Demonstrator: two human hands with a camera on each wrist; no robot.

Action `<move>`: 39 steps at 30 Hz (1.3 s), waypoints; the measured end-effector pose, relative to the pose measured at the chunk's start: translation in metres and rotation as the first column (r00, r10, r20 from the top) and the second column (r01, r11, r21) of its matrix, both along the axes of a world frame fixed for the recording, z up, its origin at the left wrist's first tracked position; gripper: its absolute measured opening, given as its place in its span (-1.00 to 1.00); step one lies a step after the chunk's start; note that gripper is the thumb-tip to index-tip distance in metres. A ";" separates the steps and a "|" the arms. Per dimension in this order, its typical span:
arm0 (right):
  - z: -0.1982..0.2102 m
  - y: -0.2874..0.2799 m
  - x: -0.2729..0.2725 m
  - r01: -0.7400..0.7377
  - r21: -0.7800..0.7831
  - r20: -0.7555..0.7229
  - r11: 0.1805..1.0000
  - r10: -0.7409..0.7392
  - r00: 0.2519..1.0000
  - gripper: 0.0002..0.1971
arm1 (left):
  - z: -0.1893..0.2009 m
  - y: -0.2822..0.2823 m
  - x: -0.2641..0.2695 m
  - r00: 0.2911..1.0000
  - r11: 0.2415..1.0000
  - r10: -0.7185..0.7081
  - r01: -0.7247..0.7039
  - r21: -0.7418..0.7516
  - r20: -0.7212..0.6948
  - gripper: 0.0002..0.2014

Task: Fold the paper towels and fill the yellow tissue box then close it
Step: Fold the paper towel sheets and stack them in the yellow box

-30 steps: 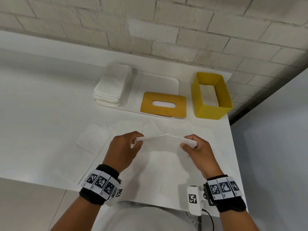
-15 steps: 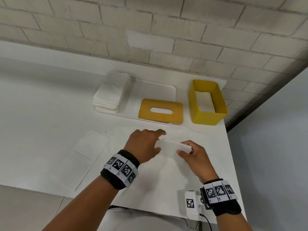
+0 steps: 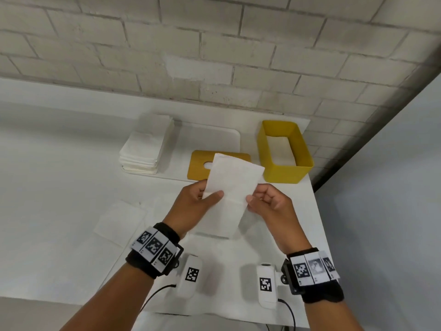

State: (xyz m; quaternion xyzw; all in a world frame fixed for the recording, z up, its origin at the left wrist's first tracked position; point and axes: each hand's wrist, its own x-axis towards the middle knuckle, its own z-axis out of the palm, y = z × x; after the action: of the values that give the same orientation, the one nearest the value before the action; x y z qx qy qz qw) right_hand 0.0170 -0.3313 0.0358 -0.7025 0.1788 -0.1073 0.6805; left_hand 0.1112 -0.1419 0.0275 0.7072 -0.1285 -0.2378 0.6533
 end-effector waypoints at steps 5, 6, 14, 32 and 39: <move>0.009 0.021 0.021 0.144 -0.208 0.133 0.967 -0.118 0.984 -0.87 | 0.004 -0.014 -0.003 0.960 0.982 0.188 -0.185 -0.033 0.206 -0.84; 0.011 0.024 0.024 0.170 -0.233 0.160 0.958 -0.134 0.978 -0.86 | 0.003 -0.016 -0.004 0.948 0.979 0.203 -0.200 -0.037 0.245 -0.84; -0.026 0.032 0.022 0.121 -0.310 0.021 0.943 -0.120 0.993 -0.77 | -0.040 -0.012 -0.004 0.946 0.923 0.143 -0.233 0.306 0.289 -0.76; -0.027 0.024 0.011 0.064 0.523 0.005 0.850 -0.079 0.997 -0.62 | -0.013 -0.028 0.002 0.821 0.902 -0.004 -0.244 -0.357 -0.570 -0.69; -0.008 -0.008 0.023 0.367 0.588 -0.045 0.721 -0.424 0.904 -0.75 | -0.026 -0.005 0.006 0.854 0.951 0.090 -0.228 -0.211 -0.513 -0.70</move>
State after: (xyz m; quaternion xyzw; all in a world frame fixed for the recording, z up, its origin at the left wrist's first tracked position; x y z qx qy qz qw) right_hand 0.0399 -0.3394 0.0275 -0.3991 0.3169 -0.2226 0.8311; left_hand 0.1172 -0.1471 0.0014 0.5366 0.0730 -0.3371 0.7701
